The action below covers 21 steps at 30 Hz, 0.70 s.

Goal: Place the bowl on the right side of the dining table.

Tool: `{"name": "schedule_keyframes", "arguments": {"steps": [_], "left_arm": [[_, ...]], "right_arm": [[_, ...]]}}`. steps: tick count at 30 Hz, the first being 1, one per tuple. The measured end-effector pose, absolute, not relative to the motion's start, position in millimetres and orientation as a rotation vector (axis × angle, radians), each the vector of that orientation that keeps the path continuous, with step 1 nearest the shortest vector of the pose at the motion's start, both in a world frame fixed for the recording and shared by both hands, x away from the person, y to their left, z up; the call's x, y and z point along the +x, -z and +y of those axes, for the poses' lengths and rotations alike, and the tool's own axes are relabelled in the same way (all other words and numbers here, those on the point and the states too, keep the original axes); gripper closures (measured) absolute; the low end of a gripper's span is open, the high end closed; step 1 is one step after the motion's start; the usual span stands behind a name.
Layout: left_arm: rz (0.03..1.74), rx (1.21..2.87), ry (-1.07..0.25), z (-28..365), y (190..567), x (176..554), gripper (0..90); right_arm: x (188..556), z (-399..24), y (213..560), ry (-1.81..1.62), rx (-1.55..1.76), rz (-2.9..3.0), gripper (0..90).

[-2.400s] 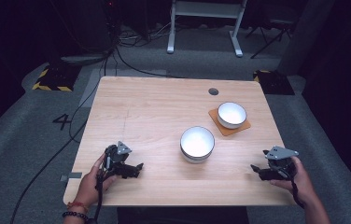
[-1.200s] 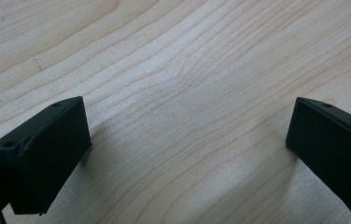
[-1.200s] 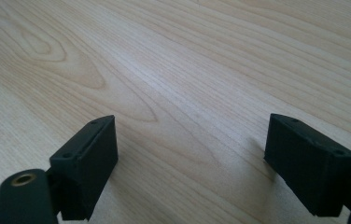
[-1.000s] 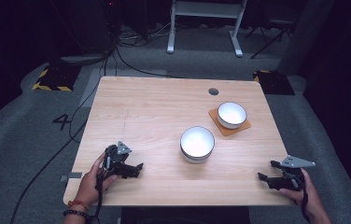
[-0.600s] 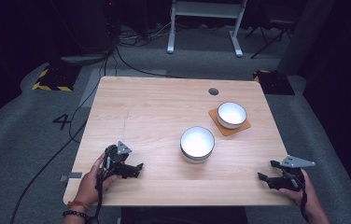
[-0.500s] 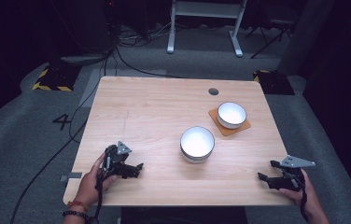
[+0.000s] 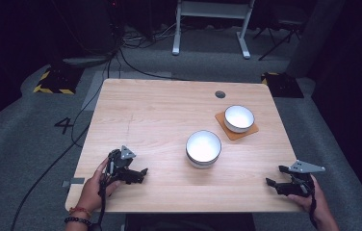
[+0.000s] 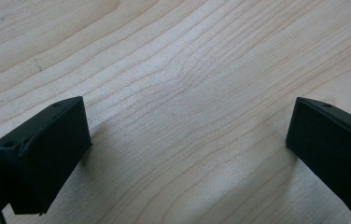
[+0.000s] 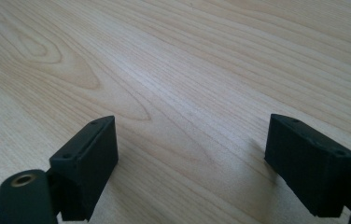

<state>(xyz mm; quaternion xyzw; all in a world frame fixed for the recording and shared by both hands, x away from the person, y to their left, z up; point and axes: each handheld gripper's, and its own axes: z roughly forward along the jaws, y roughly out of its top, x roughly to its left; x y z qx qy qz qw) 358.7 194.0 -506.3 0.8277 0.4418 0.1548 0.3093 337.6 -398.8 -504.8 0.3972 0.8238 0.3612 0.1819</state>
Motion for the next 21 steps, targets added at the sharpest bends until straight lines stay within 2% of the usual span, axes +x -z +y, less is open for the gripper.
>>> {"name": "schedule_keyframes", "arguments": {"steps": [21], "left_arm": [[1.168, 2.187, -0.409, 194.0, 506.3, 358.7, 0.0]], "right_arm": [[337.3, -399.1, 504.7, -1.025, 1.121, 2.330, 17.6]]}}
